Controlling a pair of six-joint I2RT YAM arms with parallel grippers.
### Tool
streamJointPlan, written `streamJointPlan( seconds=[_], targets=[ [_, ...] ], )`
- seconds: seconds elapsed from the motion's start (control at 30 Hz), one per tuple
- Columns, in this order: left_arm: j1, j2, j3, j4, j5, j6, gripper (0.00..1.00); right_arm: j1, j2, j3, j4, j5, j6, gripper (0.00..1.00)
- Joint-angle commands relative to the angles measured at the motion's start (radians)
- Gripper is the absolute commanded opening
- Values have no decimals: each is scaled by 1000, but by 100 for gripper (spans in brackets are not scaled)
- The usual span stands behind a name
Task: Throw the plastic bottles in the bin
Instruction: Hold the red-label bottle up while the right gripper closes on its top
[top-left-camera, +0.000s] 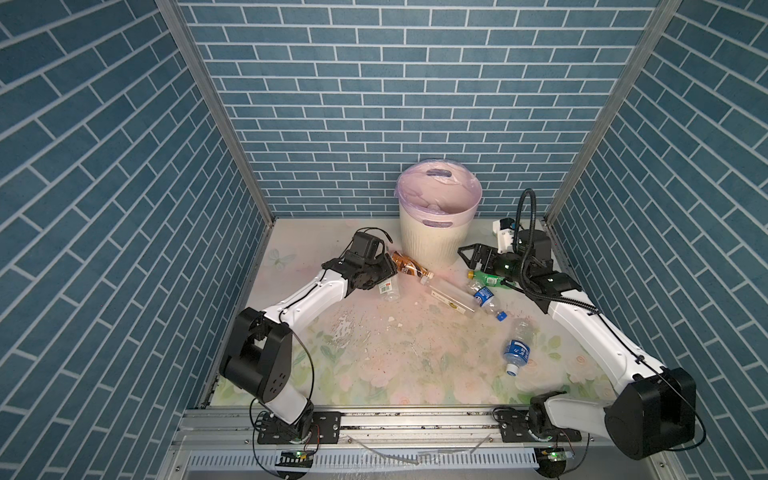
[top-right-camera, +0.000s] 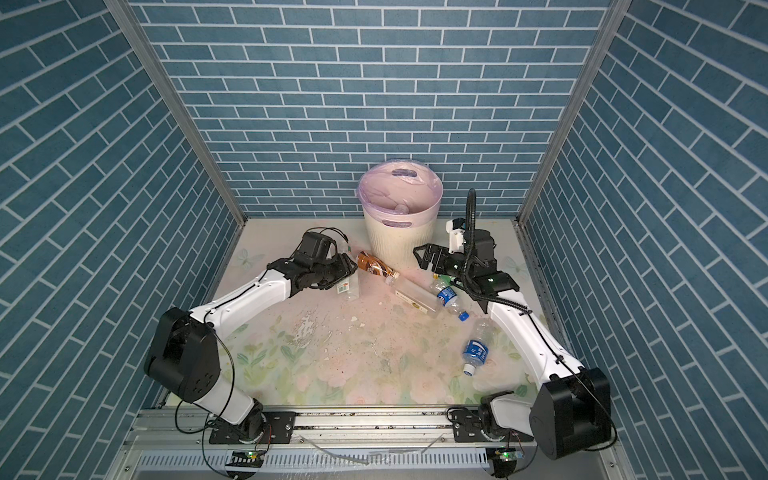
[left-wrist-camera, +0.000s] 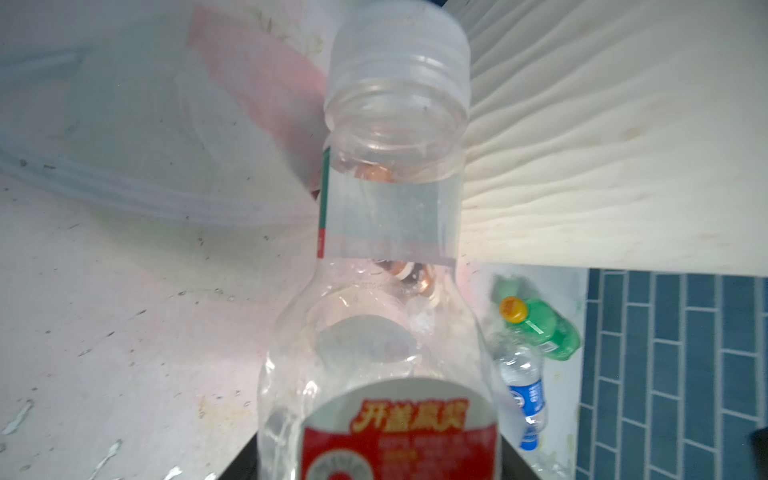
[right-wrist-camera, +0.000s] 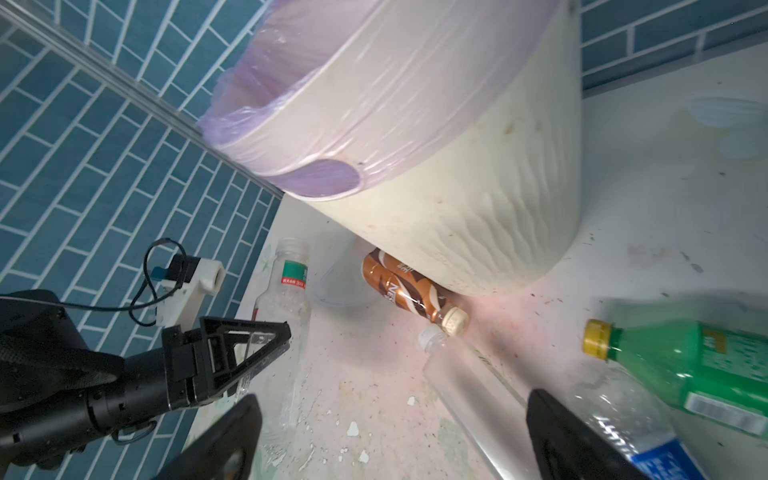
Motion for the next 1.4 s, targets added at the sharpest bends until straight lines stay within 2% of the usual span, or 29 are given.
streamJointPlan(
  seconds=[0.0, 0.23, 0.53, 0.8, 1.37],
  targets=[
    [5, -55, -24, 117, -31, -97, 65, 57, 12, -19, 110, -58, 20, 99],
    [3, -96, 6, 180, -84, -170, 65, 166, 79, 10, 226, -77, 57, 99],
    [-22, -50, 87, 218, -82, -230, 65, 268, 185, 85, 275, -70, 67, 99],
    [-51, -12, 146, 220, -93, -231, 65, 293, 215, 121, 285, -59, 69, 99],
    [-67, 5, 154, 237, -90, -243, 65, 294, 310, 198, 269, -28, 73, 97]
  ],
)
